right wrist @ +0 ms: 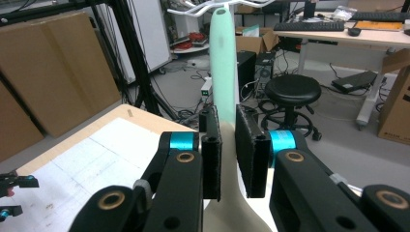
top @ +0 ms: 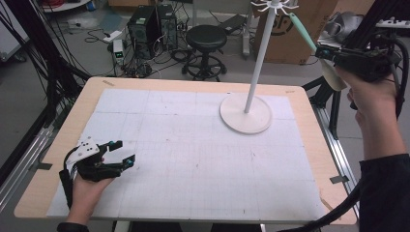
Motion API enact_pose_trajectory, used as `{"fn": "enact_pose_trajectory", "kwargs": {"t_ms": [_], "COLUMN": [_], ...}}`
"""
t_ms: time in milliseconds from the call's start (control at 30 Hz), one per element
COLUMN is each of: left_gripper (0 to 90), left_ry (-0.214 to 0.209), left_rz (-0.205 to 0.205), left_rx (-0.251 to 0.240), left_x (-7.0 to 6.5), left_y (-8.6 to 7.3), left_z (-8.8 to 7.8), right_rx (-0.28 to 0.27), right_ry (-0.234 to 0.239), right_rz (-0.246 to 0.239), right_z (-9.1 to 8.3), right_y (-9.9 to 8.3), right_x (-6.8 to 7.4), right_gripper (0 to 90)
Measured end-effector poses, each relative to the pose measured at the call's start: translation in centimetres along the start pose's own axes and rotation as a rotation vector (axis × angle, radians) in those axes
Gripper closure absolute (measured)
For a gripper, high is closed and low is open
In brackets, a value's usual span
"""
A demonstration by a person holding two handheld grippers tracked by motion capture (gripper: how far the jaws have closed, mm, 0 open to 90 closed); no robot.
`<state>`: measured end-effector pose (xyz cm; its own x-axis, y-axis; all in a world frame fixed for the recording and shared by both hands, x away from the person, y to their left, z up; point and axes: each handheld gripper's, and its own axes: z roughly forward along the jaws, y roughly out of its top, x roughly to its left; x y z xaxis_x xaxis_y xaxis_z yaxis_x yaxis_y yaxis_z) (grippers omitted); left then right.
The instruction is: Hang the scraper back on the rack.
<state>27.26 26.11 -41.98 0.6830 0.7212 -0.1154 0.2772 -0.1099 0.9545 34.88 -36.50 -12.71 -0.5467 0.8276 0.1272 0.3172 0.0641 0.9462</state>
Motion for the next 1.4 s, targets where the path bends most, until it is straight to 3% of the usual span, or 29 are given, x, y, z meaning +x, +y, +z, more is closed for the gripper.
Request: {"fn": "enact_pose_trajectory", "kwargs": {"t_ms": [567, 967, 1400], "left_gripper": [23.2, 23.2, 23.2], "left_ry": [-0.005, -0.008, -0.012], "left_rz": [0.003, 0.01, 0.011], "left_rx": [0.007, 0.021, 0.027], "left_x": [0.0, -0.1, -0.2], "left_y": [-0.1, -0.1, -0.2], "left_z": [0.1, 0.2, 0.2], "right_rx": [0.023, -0.024, -0.02], "right_ry": [0.009, 0.011, 0.0], "right_rz": [-0.001, -0.004, 0.004], "right_z": [1.2, -0.3, 0.2], "right_y": [-0.5, -0.1, -0.1], "right_x": [0.0, -0.1, -0.5], "right_gripper": [81.7, 81.7, 81.6]}}
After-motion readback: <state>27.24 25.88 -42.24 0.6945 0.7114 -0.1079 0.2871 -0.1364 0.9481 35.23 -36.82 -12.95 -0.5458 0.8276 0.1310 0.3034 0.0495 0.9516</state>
